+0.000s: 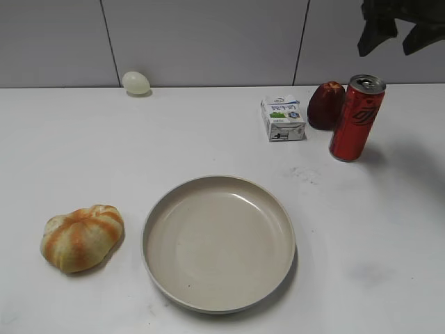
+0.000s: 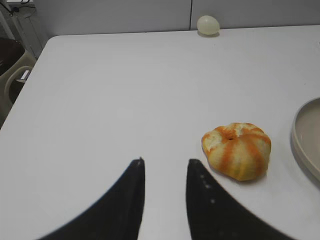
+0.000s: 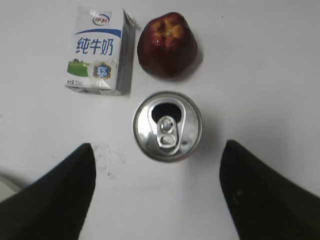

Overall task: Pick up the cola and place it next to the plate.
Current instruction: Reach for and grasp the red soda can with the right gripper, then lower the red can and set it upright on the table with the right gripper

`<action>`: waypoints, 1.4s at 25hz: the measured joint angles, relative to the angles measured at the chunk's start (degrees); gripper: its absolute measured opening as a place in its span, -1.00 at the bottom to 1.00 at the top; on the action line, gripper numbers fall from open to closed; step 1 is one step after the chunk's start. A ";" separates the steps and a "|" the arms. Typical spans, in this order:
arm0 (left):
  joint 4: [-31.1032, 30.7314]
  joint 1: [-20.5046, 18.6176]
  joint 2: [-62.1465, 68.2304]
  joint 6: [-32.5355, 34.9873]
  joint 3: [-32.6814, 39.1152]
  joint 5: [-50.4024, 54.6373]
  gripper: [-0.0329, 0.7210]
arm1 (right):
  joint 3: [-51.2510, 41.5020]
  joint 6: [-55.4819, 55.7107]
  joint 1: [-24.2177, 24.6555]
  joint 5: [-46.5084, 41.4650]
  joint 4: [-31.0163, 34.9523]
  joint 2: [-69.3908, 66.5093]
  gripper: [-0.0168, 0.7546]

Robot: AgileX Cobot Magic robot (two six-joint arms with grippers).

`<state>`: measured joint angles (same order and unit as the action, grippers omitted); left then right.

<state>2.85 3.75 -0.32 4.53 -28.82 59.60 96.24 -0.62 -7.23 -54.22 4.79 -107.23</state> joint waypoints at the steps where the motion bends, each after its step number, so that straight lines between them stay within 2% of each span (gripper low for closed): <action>1: 0.00 0.00 0.00 0.00 0.00 0.00 -0.31 | 1.16 0.00 0.00 0.00 0.00 -1.81 0.64; 13: 0.00 0.00 0.00 0.00 0.00 0.00 -0.31 | 4.21 0.14 0.00 0.10 -1.17 -13.62 0.64; 16: 0.00 0.00 0.00 0.00 0.00 0.00 -0.31 | 4.49 0.19 0.00 -0.44 -1.22 -13.73 0.54; 18: 0.00 0.00 0.00 0.00 0.00 0.00 -0.31 | 5.40 0.20 0.00 -2.03 -1.22 -13.73 0.42; 25: 0.00 0.00 0.00 0.00 0.00 0.00 -0.31 | 14.54 0.31 -0.76 -9.30 -0.58 -14.00 0.42; 28: 0.00 0.00 0.00 0.00 0.00 0.00 -0.31 | 19.12 0.31 -3.69 -12.18 -0.58 -13.89 0.42; 35: 0.00 0.00 0.00 0.00 0.00 0.00 -0.31 | 22.01 0.62 -18.52 -10.53 -0.47 -13.71 0.42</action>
<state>2.85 3.75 -0.32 4.53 -28.82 59.60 118.25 0.00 -25.75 -64.75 4.33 -120.94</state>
